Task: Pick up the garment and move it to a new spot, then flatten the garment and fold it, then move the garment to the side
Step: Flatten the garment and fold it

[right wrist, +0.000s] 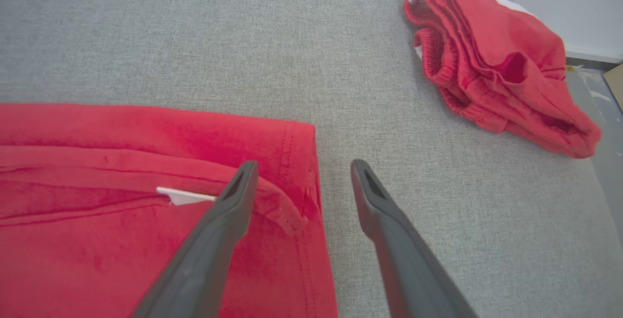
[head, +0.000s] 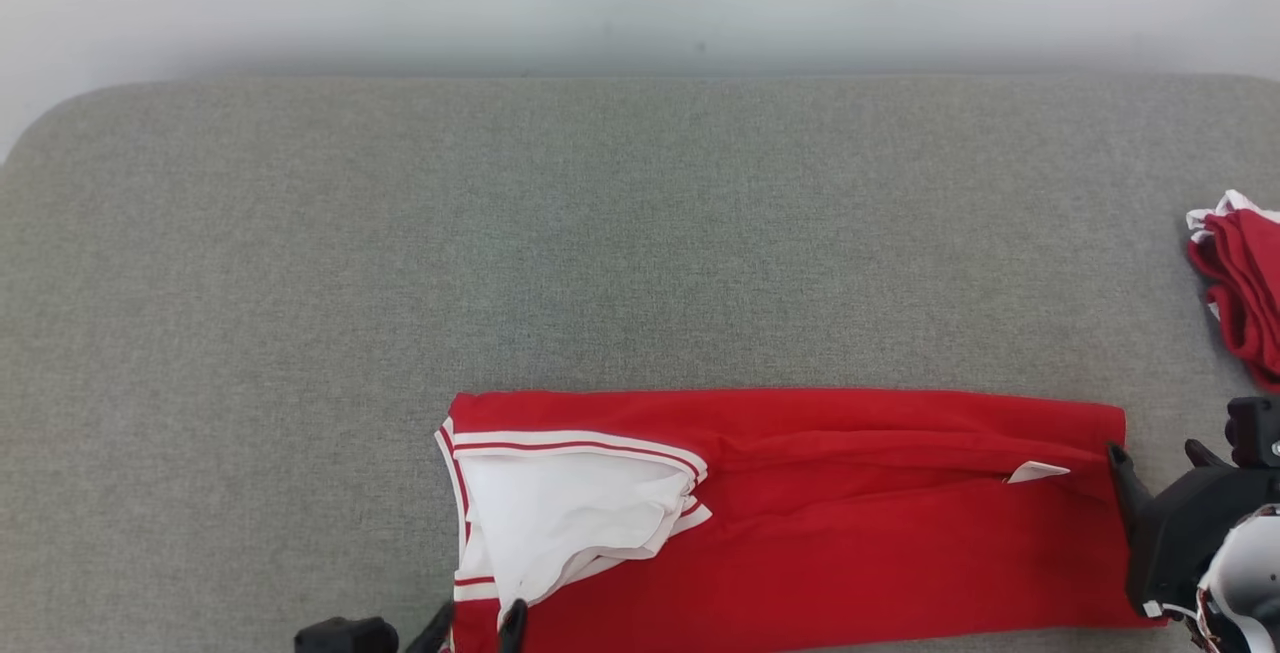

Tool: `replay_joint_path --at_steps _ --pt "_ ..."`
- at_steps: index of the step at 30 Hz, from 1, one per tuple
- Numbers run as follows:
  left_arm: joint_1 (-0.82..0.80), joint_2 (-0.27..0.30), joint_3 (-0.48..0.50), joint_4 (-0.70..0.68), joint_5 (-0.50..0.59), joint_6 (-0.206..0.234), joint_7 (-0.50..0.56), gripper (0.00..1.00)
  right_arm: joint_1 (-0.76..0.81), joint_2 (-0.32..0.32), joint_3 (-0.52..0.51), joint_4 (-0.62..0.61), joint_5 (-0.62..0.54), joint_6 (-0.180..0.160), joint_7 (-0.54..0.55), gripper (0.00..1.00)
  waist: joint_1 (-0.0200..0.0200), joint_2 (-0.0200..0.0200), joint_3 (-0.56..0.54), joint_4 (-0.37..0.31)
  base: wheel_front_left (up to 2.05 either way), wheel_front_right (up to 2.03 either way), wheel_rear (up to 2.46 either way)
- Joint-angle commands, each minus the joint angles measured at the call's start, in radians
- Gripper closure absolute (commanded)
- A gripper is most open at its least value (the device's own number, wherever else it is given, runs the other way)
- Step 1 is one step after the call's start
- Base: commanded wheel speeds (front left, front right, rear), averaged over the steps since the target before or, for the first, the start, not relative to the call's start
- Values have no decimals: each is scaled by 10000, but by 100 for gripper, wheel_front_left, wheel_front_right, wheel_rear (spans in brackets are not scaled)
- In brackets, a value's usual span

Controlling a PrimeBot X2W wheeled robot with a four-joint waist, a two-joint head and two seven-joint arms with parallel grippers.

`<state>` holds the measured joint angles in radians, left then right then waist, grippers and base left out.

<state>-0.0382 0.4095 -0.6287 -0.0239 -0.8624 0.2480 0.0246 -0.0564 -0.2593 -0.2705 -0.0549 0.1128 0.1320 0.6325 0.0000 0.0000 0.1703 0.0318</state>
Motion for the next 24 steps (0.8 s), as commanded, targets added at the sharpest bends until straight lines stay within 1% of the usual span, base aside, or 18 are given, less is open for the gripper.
replay_joint_path --at_steps 1,3,5,8,10,12,14,17,18,20,24 --pt "-49 118 -12 39 200 52 -129 0 131 91 -78 -91 1 -25 -11 0 0 0 -89 9 0 0 0" --pt "-144 223 7 148 542 94 -461 0 260 332 -337 -266 72 -25 1 0 0 0 -190 31 0 0 0" --pt "-299 309 71 248 974 46 -1067 0 416 601 -608 -484 114 -25 -140 0 0 0 -316 76 0 0 0" --pt "-323 251 271 521 1358 -35 -2132 0 601 1180 -1025 -788 239 -25 -540 0 0 0 -486 113 0 0 0" --pt "-376 124 453 648 1666 20 -2587 0 717 1544 -1204 -828 413 -25 -867 0 0 0 -605 119 0 0 0" --pt "-345 28 747 880 2029 236 -2804 0 836 1790 -1336 -693 576 -25 -1242 0 0 0 -730 120 0 0 0" --pt "-322 -252 1148 925 2449 420 -2892 0 961 1959 -1470 -450 662 -25 -1679 0 0 0 -840 119 0 0 0" --pt "-208 -657 2040 524 3511 540 -2904 0 1025 2072 -1590 11 755 -25 -2361 0 0 0 -953 119 0 0 0" --pt "56 -940 2572 344 4213 418 -2888 0 967 2096 -1679 357 877 -25 -2877 0 0 0 -1030 91 0 0 0" --pt "223 -1257 3089 284 4613 203 -2890 0 957 2109 -1621 818 1077 -25 -3282 0 0 0 -1109 59 0 0 0" --pt "596 -1701 3913 362 5246 -427 -2892 0 862 2104 -1395 1549 1262 -25 -3818 0 0 0 -1217 -56 0 0 0"
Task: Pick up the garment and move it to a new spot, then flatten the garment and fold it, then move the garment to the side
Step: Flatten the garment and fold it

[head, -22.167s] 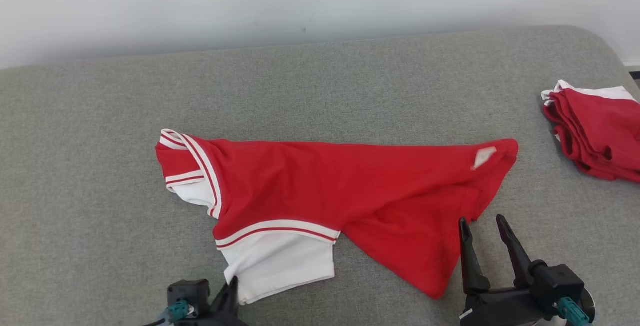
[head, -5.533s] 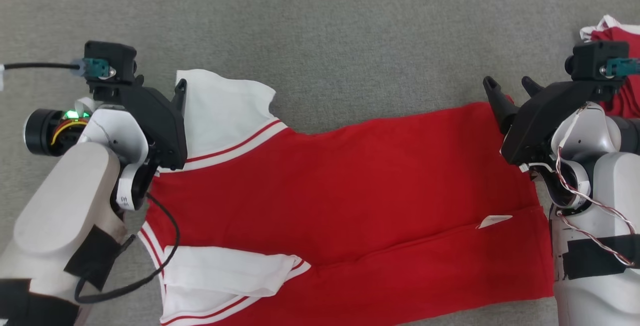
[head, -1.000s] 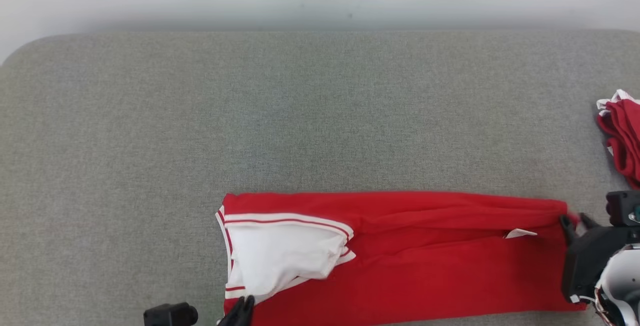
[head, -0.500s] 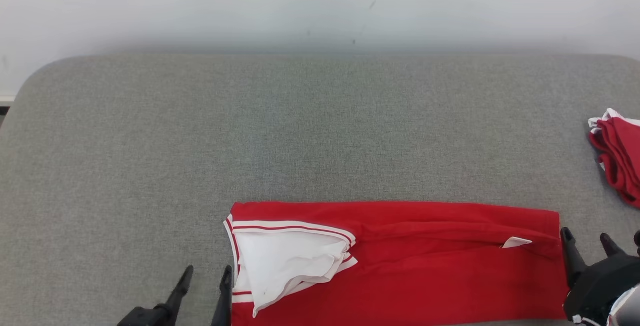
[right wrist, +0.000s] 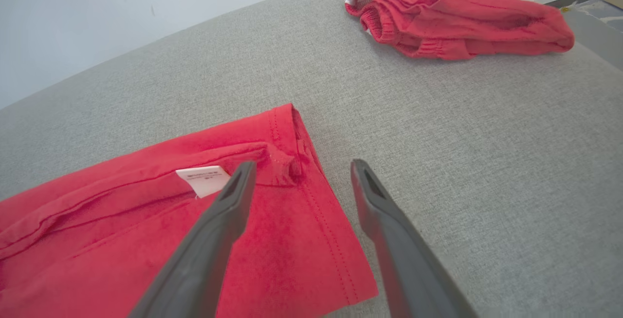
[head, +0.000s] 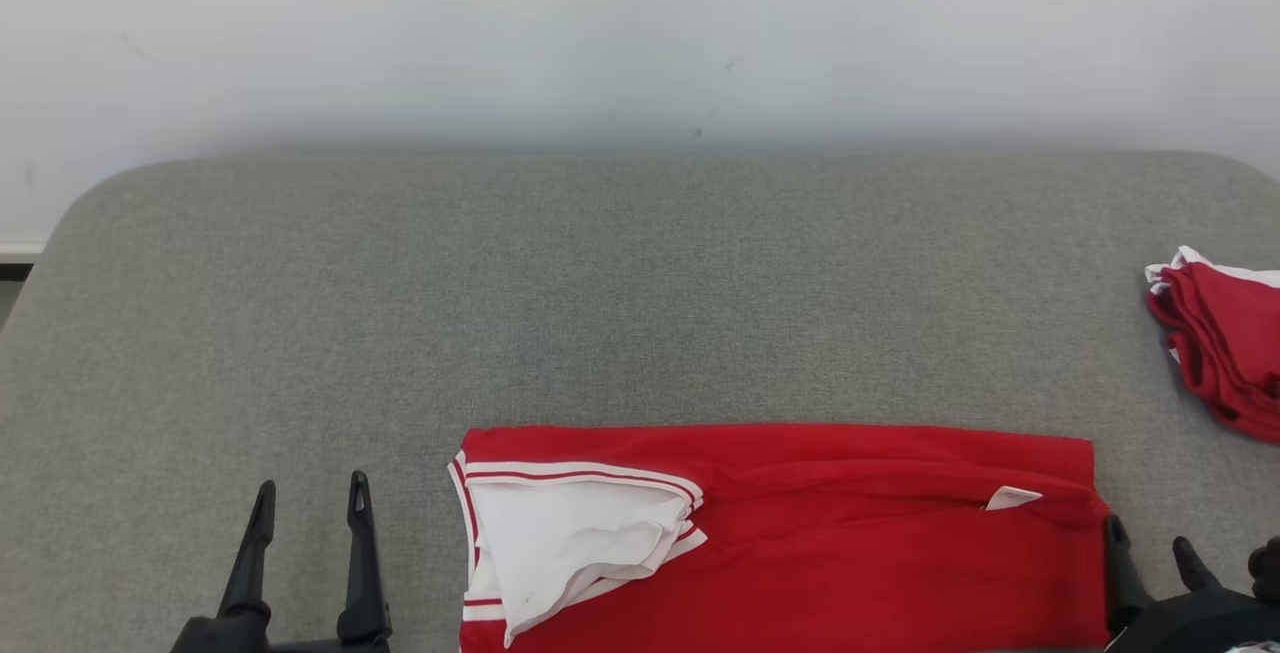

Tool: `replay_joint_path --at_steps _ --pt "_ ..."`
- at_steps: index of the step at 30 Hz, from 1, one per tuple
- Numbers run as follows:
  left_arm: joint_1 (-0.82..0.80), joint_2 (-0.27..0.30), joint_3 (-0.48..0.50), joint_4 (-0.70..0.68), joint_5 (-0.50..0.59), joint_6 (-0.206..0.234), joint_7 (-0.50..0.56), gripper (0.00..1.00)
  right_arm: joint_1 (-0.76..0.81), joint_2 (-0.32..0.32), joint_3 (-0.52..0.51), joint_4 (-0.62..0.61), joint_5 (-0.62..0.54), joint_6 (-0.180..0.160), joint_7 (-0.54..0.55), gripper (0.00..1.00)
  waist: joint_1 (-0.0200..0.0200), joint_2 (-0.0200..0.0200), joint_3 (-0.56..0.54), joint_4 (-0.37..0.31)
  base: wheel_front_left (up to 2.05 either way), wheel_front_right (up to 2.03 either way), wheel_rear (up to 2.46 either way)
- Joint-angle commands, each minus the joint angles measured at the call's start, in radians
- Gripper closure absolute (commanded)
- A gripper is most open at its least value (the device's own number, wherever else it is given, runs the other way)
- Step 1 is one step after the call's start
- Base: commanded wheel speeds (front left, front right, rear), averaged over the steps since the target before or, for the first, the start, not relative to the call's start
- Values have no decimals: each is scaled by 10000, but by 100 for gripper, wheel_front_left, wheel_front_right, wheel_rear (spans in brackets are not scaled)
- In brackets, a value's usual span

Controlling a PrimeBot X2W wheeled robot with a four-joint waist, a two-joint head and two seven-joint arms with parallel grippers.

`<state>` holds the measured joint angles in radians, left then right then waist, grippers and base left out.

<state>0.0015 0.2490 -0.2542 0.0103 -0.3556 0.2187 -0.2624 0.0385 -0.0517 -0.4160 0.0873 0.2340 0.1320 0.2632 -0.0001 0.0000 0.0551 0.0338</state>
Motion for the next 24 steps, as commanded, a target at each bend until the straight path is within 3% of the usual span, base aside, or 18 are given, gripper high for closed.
replay_joint_path --at_steps 1,11,24 --pt "292 -168 348 69 335 -297 -22 0 -104 28 98 276 82 -23 -207 0 1 0 -80 -103 0 0 0" --pt "670 -951 1694 377 1185 -1647 -23 0 -618 27 13 496 -407 -25 319 0 1 0 -81 -231 0 0 0" --pt "404 -1576 2169 635 1899 -2458 -24 0 -1763 -1 -460 384 -1401 -25 2048 0 1 0 258 -122 0 0 0"
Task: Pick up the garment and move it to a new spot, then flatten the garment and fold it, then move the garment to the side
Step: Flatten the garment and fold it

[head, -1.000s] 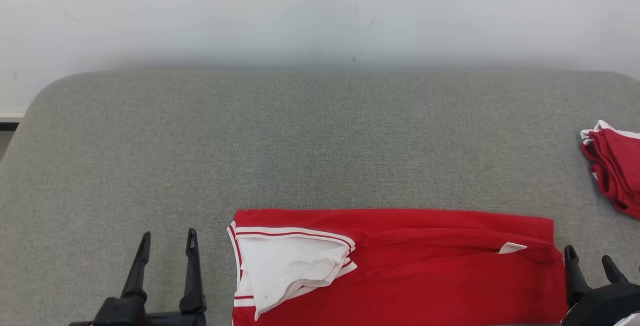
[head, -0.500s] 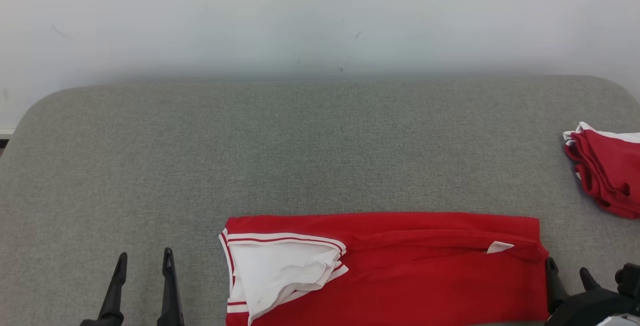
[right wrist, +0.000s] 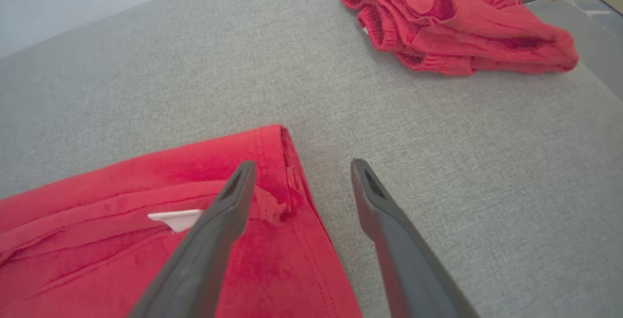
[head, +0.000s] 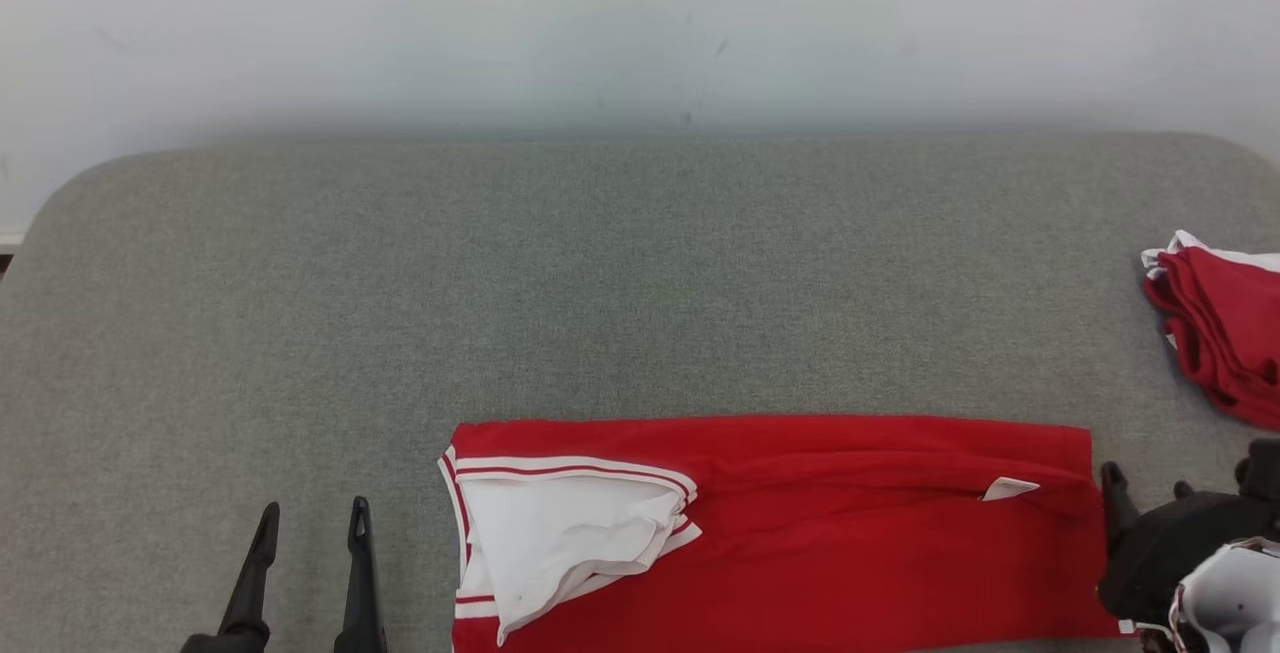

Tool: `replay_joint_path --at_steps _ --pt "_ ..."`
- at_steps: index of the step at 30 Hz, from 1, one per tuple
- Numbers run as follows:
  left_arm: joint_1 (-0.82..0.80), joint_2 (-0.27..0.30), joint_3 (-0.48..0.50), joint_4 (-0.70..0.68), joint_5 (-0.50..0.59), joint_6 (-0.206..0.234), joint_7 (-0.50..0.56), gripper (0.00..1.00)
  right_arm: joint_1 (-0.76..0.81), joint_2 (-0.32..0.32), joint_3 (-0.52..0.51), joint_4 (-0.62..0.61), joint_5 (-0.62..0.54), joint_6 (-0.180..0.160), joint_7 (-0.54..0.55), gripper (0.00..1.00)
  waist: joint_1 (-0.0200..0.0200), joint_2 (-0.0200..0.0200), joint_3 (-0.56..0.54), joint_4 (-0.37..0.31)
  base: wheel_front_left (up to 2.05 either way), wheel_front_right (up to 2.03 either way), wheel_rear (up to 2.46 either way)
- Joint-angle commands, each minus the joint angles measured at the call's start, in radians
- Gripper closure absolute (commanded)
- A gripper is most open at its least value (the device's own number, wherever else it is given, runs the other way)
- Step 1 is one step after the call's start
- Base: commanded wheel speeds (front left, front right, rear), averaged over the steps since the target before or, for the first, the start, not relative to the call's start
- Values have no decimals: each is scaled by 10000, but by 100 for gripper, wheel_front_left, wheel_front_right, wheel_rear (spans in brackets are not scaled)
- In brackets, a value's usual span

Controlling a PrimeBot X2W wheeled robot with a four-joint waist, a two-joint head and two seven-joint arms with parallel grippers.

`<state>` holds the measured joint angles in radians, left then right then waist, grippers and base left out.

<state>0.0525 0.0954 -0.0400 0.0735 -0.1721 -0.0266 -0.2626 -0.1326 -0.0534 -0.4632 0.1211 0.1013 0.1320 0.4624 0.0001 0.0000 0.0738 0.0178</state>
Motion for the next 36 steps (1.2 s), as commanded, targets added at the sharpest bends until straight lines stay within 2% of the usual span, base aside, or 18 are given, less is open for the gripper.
replay_joint_path --at_steps 1,11,21,36 --pt "-133 -69 48 32 97 -67 -21 0 -79 17 65 103 -197 -23 250 0 -1 0 118 58 0 0 0" --pt "-341 -301 218 216 294 -376 -23 0 -205 -152 162 710 -487 -25 1607 0 -1 0 443 220 0 0 0" --pt "-437 -399 278 303 386 -515 -23 0 -374 -319 388 801 -334 -23 1956 0 -1 0 562 267 0 0 0" --pt "-209 -452 485 228 447 -527 -23 0 759 -229 -359 -2046 281 -24 2591 0 -1 0 480 63 0 0 0"
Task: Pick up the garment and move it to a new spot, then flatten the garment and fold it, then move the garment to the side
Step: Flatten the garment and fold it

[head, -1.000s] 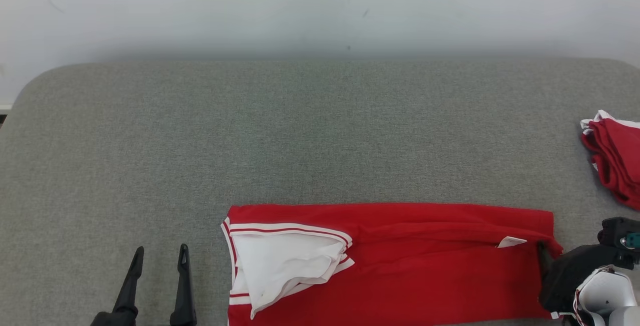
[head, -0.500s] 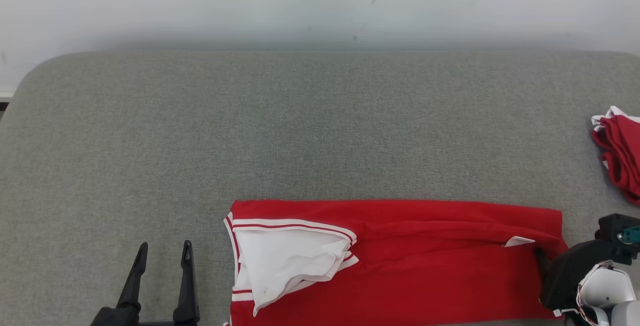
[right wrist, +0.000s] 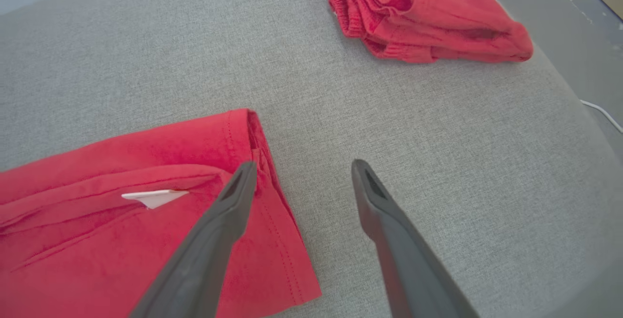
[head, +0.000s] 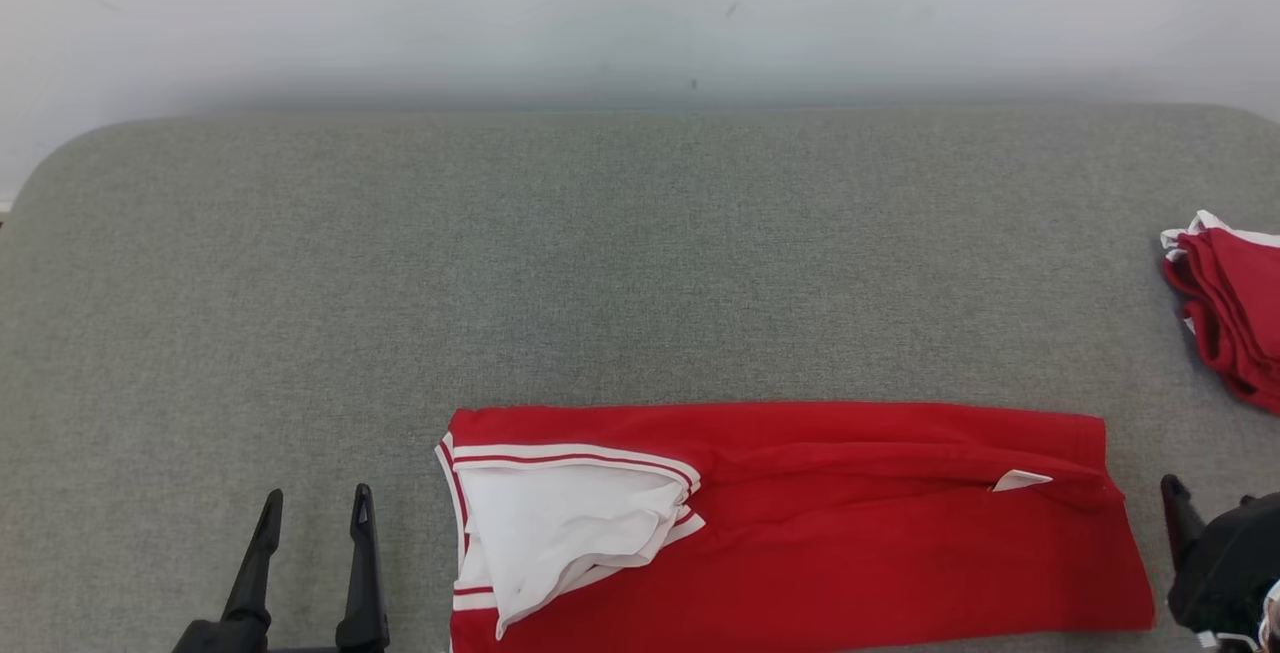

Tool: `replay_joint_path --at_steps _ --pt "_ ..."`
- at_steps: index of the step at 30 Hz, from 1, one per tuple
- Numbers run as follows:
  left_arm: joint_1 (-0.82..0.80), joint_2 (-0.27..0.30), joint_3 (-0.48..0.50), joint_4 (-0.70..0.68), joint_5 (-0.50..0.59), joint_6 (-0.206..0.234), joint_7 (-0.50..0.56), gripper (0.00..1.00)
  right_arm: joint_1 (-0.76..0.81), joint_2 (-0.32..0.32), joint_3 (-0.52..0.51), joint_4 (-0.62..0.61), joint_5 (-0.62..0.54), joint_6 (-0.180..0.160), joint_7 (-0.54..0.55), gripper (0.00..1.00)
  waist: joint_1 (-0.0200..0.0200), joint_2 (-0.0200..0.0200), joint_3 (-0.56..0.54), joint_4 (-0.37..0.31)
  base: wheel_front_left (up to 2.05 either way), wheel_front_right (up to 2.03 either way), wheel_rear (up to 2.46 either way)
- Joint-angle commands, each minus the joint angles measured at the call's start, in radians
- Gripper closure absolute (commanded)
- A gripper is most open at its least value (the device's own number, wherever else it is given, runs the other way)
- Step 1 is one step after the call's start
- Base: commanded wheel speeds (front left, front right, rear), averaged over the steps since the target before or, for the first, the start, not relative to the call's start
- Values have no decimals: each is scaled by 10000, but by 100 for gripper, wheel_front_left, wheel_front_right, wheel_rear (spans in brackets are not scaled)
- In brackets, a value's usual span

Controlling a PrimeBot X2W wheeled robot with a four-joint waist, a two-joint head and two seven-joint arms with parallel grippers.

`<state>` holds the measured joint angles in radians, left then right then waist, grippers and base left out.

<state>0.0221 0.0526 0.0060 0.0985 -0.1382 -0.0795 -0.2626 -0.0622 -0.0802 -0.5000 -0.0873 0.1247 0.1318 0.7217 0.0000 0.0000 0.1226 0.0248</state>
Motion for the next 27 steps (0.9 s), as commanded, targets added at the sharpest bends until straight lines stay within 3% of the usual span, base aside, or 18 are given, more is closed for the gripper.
replay_joint_path --at_steps 1,6,21,27 --pt "110 -25 29 -30 106 1 -23 0 44 46 -20 -83 48 -22 11 0 0 0 -12 -19 0 0 0" --pt "88 -28 -3 -53 109 -32 -22 0 -377 91 25 -58 -40 -23 26 0 0 0 37 4 0 0 0" --pt "-246 -31 -98 77 113 -116 -23 0 -1238 -123 307 2418 -716 -23 -371 0 0 0 507 446 0 0 0" --pt "-286 -30 -80 71 99 -102 -23 0 -1153 -9 541 2988 -477 -22 16 0 0 0 584 398 0 0 0"
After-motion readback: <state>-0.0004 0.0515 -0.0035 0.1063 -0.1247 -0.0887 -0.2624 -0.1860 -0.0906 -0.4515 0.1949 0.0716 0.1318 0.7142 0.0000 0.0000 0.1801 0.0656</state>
